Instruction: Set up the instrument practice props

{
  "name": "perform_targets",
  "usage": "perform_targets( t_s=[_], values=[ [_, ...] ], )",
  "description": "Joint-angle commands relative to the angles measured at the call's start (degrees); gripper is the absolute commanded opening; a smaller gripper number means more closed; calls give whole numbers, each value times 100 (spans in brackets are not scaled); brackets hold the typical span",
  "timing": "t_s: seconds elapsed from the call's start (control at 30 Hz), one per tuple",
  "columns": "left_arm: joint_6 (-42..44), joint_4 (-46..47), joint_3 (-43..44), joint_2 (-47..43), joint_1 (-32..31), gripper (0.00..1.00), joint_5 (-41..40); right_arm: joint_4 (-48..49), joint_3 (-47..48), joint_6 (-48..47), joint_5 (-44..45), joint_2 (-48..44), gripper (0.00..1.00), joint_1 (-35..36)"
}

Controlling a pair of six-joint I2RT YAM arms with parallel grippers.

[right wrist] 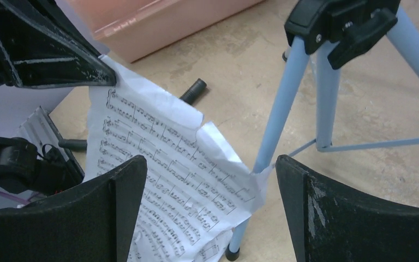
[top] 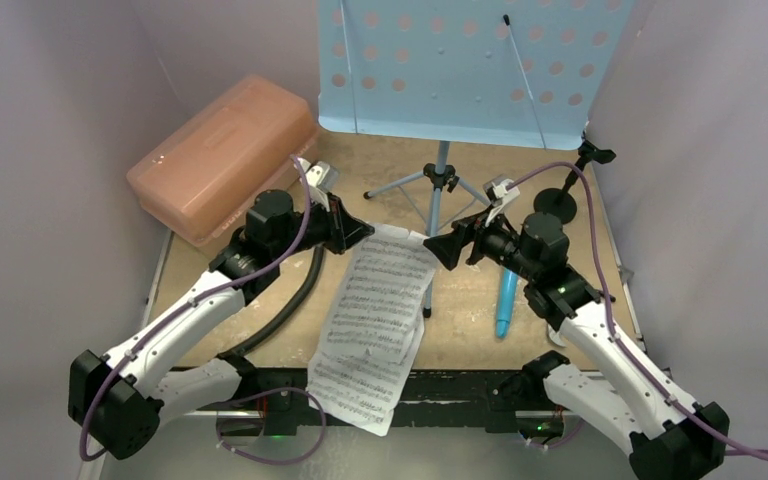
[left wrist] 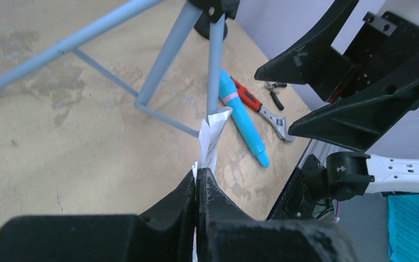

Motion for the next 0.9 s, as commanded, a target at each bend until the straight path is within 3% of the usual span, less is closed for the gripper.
perform_targets(
  t_s=[0.0, 0.5, 0.87],
  values=[
    [68, 564, 186, -322, 42, 0, -80, 359, 8, -225, -245, -303, 90, 17],
    [74, 1402, 53, -957, 37, 0, 297, 970, -798, -812, -418, -1436, 92, 13],
    [950, 1599, 131, -1040, 41, 0, 1142, 800, -1156, -888, -711, -1656, 93, 14]
  ],
)
